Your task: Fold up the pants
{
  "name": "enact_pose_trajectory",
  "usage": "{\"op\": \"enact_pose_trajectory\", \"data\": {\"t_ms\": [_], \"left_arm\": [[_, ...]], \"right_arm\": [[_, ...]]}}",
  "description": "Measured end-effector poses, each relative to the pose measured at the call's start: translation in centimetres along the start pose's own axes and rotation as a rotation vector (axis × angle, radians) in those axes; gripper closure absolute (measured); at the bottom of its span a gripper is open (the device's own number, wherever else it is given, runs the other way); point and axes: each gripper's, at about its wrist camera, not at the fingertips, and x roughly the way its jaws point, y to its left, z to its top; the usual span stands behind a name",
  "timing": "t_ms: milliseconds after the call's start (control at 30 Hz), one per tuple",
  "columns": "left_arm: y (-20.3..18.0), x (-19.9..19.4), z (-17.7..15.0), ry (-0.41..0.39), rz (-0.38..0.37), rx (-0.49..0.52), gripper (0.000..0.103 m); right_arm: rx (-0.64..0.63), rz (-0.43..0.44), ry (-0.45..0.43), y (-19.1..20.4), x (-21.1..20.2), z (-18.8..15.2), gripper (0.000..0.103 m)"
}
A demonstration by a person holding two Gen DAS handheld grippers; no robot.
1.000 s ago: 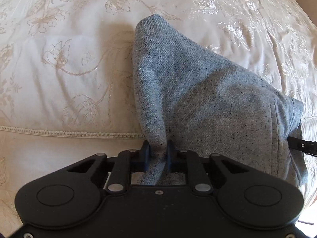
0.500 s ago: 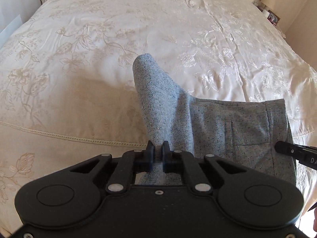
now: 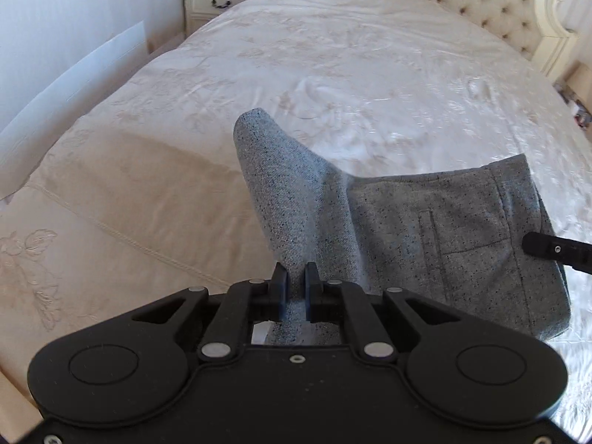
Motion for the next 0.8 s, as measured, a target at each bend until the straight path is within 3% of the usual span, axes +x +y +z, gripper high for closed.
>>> {"op": "enact_pose_trajectory", "data": {"t_ms": [100,167,233,400,567,800], "left_arm": [[2.5,2.3,0.2,0.076,0.13,-0.083,0.086],[4.0,2.9,-0.3,0.114,0.146,-0.157,0.086],[4.6,2.6,-1.0,0.121,0.151,-0.184,0.086],[2.3,0.8,-2.6,0.095,0.21,-0.12,0.086],[0.3,-2.1,-3.2,0.076,0.174,-0.093,0.083],[-3.5,-5.5,-4.0,0.057,0.198,-0.132,0.081]], "right_arm": [[-0.026,-0.026,0.04,2.7,4.3,2.1,0.079],[-0.052,-0.161,0.078,4.1,6.7,2.5,0.08],[-0.066,-0.229,0.084,4.8,7.7,2.4,0.079],[-0.052,-0.158,0.066,6.4,5.2,0.9,0.079],[-0.079,-0.116,0.053,8.7,2.0,-1.5,0.079],[-0.106,-0.04,0.081,10.4,-0.7,-3.2,0.079]]}}
